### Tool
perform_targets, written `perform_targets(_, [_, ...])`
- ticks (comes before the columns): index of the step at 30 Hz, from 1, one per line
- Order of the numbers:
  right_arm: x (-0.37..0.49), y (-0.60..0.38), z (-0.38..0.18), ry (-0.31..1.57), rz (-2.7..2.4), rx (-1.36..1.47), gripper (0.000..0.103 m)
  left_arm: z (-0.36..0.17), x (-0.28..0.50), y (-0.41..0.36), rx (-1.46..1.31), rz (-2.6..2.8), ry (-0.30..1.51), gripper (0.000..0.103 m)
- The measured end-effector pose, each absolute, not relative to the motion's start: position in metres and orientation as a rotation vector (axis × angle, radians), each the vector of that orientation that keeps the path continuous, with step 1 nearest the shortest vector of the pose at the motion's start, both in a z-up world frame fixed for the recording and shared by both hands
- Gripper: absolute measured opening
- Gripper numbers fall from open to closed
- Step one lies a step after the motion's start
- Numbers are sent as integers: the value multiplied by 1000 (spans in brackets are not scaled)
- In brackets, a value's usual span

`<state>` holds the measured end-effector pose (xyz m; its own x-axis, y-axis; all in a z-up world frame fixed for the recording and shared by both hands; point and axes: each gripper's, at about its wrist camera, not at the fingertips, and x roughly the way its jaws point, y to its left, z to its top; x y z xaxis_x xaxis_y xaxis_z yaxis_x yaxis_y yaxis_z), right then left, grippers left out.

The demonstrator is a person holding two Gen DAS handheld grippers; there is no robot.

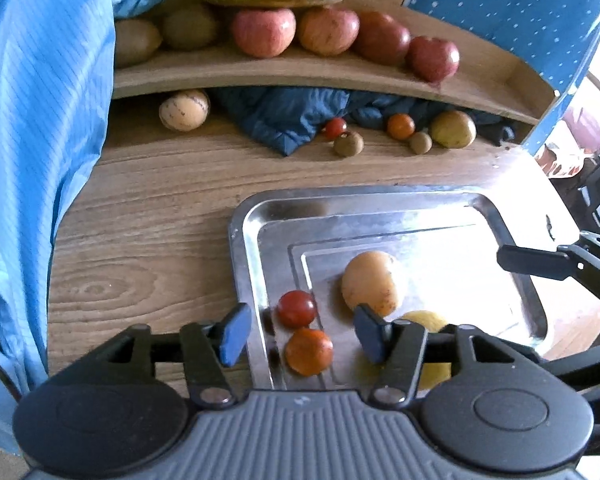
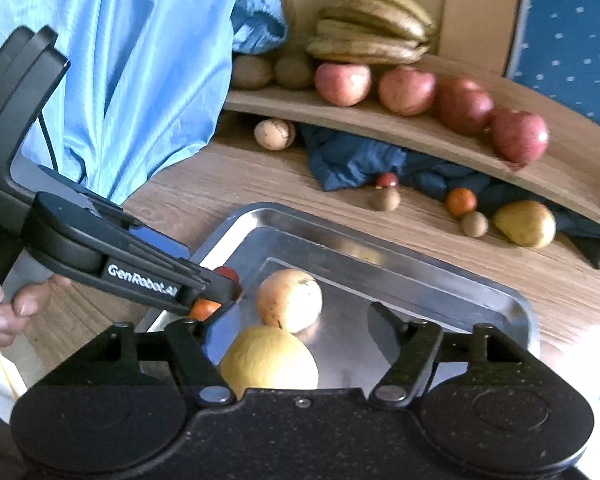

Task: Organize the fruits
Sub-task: 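Release the cherry tomato from the left tool while the right tool releases the beige fruit onto the tray, then move both open tools away from the tray back toward the shelf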

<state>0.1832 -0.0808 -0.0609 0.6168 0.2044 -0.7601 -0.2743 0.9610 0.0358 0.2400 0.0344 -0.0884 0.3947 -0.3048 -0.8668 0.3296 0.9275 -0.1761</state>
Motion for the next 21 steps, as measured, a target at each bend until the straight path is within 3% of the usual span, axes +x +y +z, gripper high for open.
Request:
perform_targets(12, [112, -100, -50, 836, 145, -41, 99, -72, 183, 34, 57, -387, 1060, 98])
perform_targets(21, [57, -109, -38, 789, 78, -43, 102, -63, 127, 33, 41, -384, 1047, 103])
